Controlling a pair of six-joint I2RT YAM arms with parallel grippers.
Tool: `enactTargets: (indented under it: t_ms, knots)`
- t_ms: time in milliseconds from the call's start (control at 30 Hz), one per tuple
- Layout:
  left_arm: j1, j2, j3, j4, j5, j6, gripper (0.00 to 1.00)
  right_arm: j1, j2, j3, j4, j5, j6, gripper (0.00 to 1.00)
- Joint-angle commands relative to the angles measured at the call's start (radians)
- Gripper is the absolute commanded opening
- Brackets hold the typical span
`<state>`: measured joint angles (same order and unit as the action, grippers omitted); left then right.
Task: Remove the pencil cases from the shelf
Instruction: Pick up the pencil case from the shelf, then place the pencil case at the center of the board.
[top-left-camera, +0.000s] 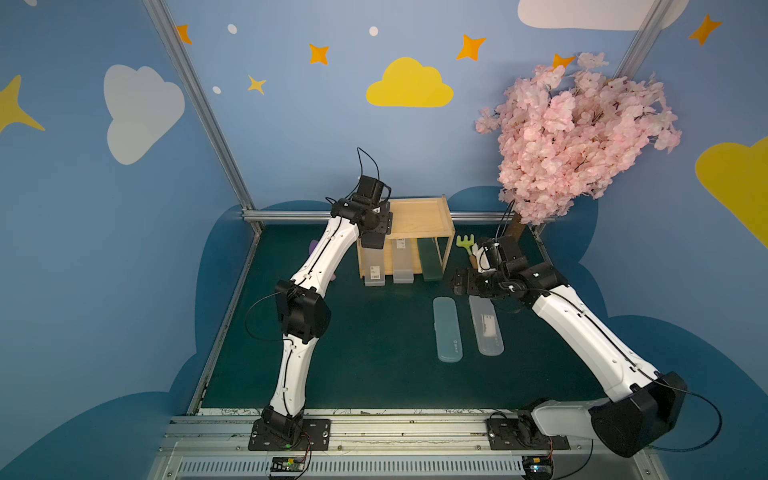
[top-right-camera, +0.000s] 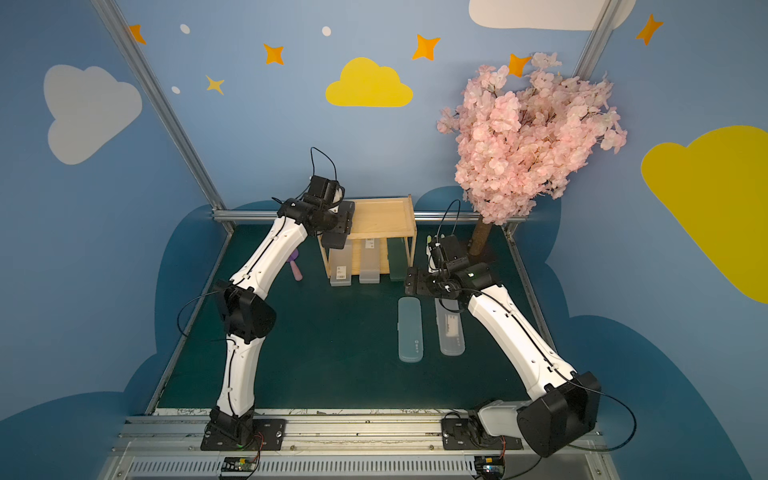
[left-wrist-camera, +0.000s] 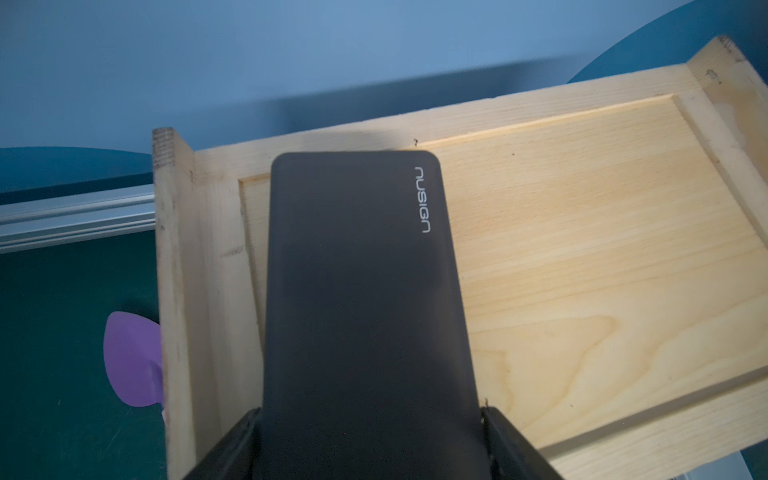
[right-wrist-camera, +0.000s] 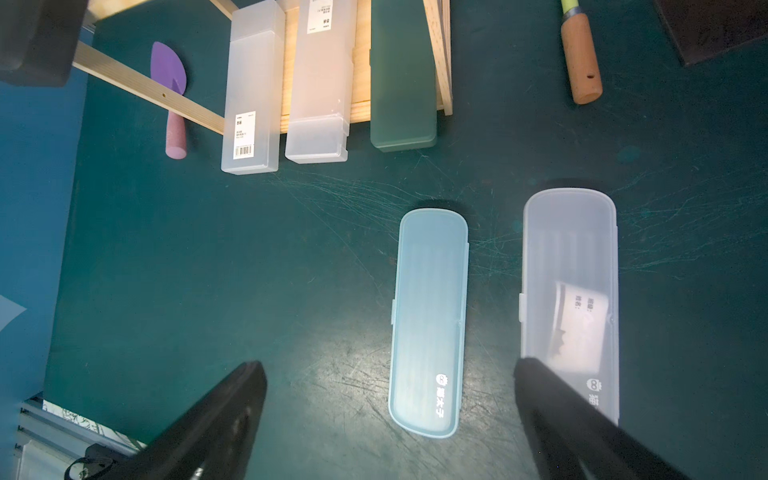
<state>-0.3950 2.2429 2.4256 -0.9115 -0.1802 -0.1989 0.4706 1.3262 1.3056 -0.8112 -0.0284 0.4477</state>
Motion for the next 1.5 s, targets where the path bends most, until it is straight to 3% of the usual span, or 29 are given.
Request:
enactTargets:
  t_ms: [0,300,600,800,933,1167,1467]
  knots:
    - [-0.017,-0.019,0.021,-0.043,-0.020,-0.007,0.76,-0.007,-0.032,-0.009,0.014,-0.008,-0.006,0.98]
    - [-0.083,-0.175,-0.126,-0.047,-0.063,-0.072,0.75,-0.017,-0.067,-0.004,0.019,-0.025,-0.016,0.98]
    - [-0.221,-0.570,-0.623,0.145,-0.166,-0.205,0.75,-0.022,-0.128,0.022,-0.001,-0.073,-0.044,0.98]
    - [-0.413,-0.773,-0.942,0.185,-0.296,-0.367,0.75,-0.023,-0.186,-0.020,-0.012,-0.103,-0.044,0.98]
    - [-0.520,-0.869,-1.188,0.298,-0.317,-0.504,0.75,-0.023,-0.217,-0.038,-0.036,-0.108,-0.040,0.98]
    - [-0.619,-0.850,-1.420,0.517,-0.329,-0.642,0.75,-0.023,-0.242,-0.078,-0.055,-0.084,-0.032,0.98]
    - [-0.619,-0.604,-1.363,0.600,-0.213,-0.689,0.76,-0.024,-0.216,-0.094,-0.047,-0.082,0.008,0.98]
